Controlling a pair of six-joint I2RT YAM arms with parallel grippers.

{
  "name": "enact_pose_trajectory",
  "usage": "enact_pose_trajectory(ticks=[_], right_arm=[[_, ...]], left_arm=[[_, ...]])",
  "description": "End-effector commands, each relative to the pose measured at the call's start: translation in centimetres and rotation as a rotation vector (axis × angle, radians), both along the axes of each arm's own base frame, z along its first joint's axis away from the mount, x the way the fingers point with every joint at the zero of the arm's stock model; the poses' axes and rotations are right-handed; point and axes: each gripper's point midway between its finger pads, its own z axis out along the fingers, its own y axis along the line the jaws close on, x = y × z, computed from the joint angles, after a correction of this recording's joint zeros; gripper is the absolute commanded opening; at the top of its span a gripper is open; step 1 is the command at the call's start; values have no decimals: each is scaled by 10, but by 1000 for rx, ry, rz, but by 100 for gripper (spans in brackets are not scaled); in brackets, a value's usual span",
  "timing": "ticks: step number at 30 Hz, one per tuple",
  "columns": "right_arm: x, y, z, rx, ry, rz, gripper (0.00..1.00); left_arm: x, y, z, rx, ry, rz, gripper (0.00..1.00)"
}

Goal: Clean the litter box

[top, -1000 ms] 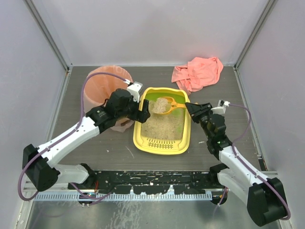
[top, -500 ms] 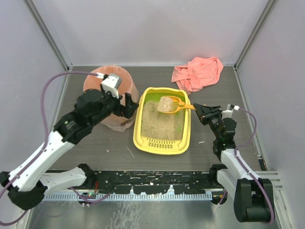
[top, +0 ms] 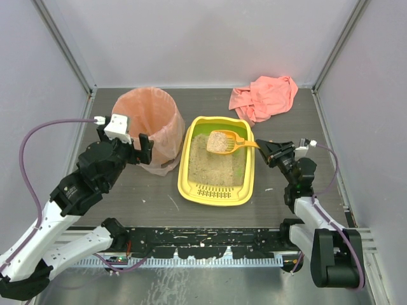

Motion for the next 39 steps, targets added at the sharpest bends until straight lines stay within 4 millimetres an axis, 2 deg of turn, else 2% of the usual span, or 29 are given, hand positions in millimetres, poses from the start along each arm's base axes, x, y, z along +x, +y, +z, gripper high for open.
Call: enact_pose_trajectory(ticks=[1, 2, 3, 5, 6, 7, 9, 10, 12, 13, 16, 17, 19, 20, 22, 23, 26, 27, 29, 30, 33, 36, 39], right_arm=[[-1, 1, 29, 31, -109, 28, 1], [1, -8, 22, 48, -81, -13, 1], [2, -8, 23, 41, -80, -17, 1], [0, 16, 34, -10, -126, 74, 1], [-2, 21, 38, -21, -142, 100, 1], [-3, 17, 36, -23, -141, 86, 1], [3, -9, 22, -19, -80, -17, 1], [2, -8, 20, -23, -75, -15, 1], [-3, 15, 31, -56, -130, 84, 1], [-4, 17, 36, -52, -155, 99, 1], [1, -13, 19, -7, -87, -21, 1], [1, -9, 23, -22, -104, 0, 1], [-2, 16, 34, -74, -153, 111, 1], [-3, 18, 34, -74, -158, 124, 1], [3, -9, 24, -43, -111, 19, 1], [3, -12, 23, -34, -102, 5, 1], [-3, 19, 36, -82, -171, 135, 1], [-3, 16, 36, -75, -175, 123, 1], [1, -8, 26, -51, -128, 29, 1], [1, -9, 26, -52, -131, 21, 1], [-6, 17, 42, -90, -214, 140, 1], [-3, -6, 34, -61, -180, 44, 1], [-7, 12, 46, -100, -245, 123, 1]], left_arm=[[5, 22, 8, 19, -53, 111, 91], [5, 23, 7, 20, -50, 112, 91], [4, 23, 6, 22, -45, 112, 91], [4, 24, 2, 25, -39, 117, 91], [5, 24, 1, 26, -40, 122, 92], [6, 24, 2, 25, -43, 125, 92], [5, 25, 2, 30, -32, 125, 92], [5, 25, 1, 27, -31, 126, 92], [4, 26, -2, 25, -33, 130, 92], [4, 26, -2, 27, -33, 132, 92], [4, 30, -1, 38, -32, 149, 91], [4, 31, -3, 35, -29, 154, 91], [4, 30, -4, 31, -26, 154, 90], [4, 30, -4, 31, -25, 152, 90], [5, 30, -5, 39, -19, 153, 90], [5, 30, -4, 40, -19, 157, 90], [5, 31, -6, 38, -21, 165, 90], [5, 31, -5, 37, -22, 164, 90], [6, 31, -4, 42, -22, 168, 90], [6, 32, -5, 43, -21, 172, 90], [7, 31, -7, 46, -19, 169, 90], [7, 31, -6, 52, -15, 169, 90], [7, 29, -8, 49, -11, 162, 90]])
